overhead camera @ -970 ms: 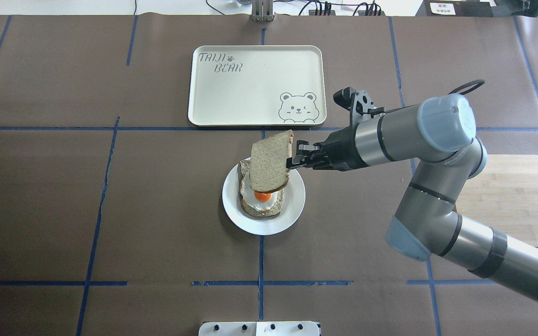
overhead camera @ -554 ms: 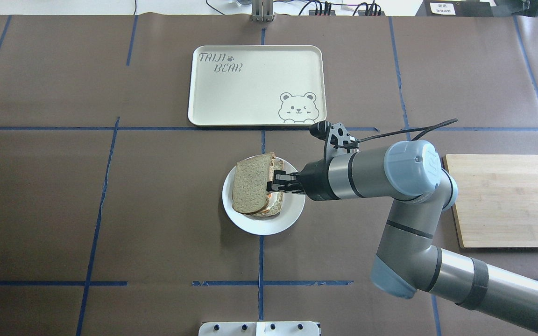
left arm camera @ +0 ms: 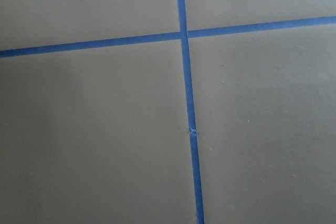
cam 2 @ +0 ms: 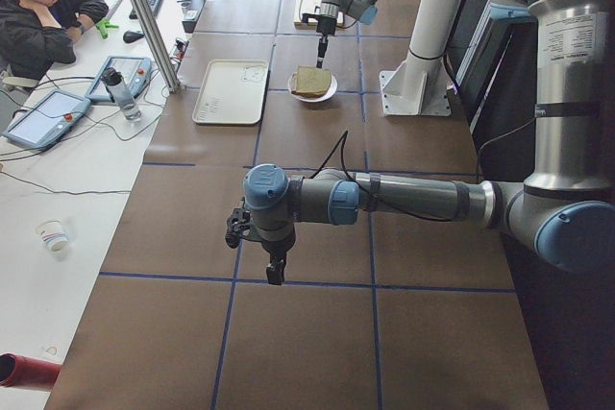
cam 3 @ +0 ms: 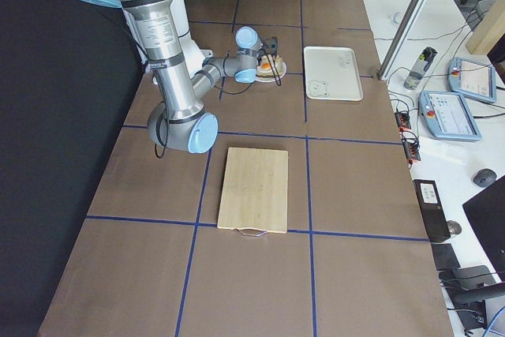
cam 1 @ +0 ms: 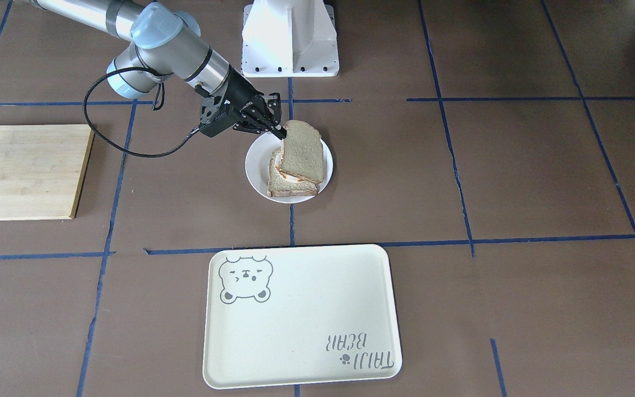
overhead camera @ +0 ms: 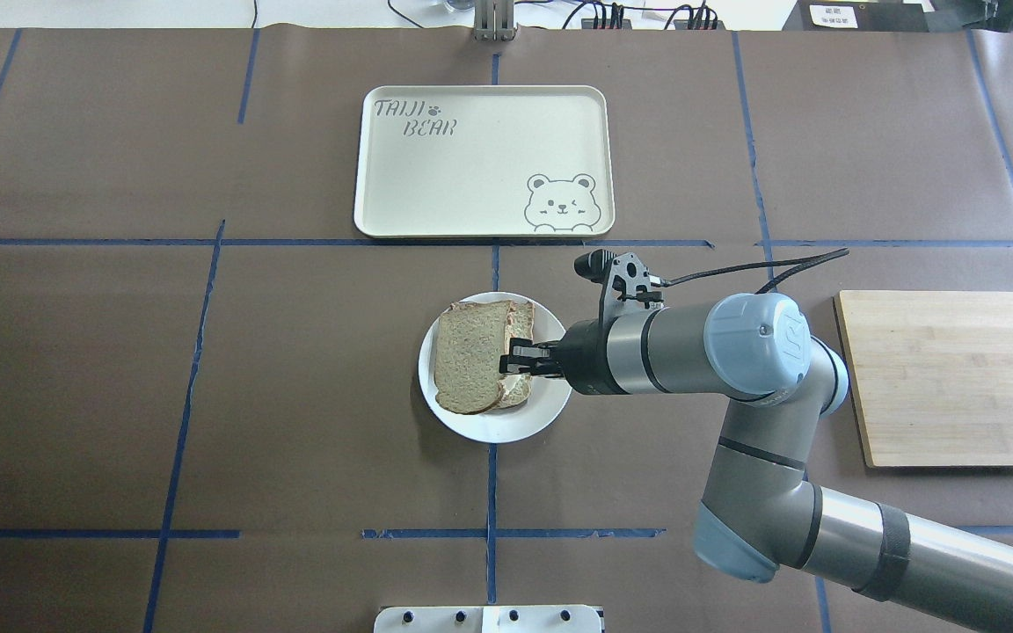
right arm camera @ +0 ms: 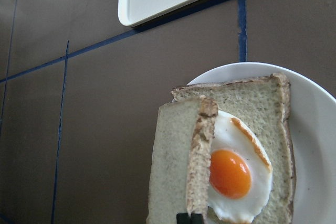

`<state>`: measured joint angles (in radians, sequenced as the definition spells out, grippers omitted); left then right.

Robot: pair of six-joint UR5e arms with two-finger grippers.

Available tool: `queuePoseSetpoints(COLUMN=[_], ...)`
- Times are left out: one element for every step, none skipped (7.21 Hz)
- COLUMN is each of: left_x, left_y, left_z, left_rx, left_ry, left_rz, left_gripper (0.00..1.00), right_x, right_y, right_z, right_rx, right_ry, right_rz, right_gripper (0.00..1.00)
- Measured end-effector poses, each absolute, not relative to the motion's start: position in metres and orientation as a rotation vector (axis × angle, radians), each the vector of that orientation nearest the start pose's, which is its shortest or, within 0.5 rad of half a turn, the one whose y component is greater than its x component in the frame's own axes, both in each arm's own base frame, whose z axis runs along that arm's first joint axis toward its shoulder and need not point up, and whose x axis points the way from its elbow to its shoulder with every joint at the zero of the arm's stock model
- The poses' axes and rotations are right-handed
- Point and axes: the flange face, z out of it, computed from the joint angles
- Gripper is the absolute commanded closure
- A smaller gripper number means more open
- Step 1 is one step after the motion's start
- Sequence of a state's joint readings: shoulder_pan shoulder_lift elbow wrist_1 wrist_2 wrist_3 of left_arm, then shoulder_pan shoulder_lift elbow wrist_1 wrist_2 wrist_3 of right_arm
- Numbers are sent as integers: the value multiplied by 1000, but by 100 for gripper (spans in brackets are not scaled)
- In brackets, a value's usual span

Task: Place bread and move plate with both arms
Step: 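Lower the bread onto the egg and open the right gripper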

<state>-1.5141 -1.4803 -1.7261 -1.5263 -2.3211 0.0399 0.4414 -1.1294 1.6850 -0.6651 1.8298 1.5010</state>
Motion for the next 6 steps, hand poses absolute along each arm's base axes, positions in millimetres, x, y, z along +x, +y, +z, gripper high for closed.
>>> queuePoseSetpoints(left_x=[-40, -40, -40, -40, -40, -40], left_y=[-457, -457, -457, -457, -457, -457], left_z=[630, 629, 628, 628, 628, 628], left_rx=[15, 17, 18, 19, 19, 20], left_ry=[751, 751, 751, 751, 751, 751], left_rz=[100, 101, 102, 102, 102, 102], left_gripper=[0, 0, 0, 0, 0, 0], right_x=[-515, -516, -518, -520, -522, -525], right_y=[-364, -366, -368, -368, -366, -364], right_z=[254, 261, 268, 274, 278, 280], right_rx=[174, 188, 194, 196, 203, 212], right_ry=[-1450, -1436, -1422, -1410, -1401, -1396], right_rz=[112, 116, 121, 127, 135, 143], right_gripper=[100, 100, 100, 100, 99, 96])
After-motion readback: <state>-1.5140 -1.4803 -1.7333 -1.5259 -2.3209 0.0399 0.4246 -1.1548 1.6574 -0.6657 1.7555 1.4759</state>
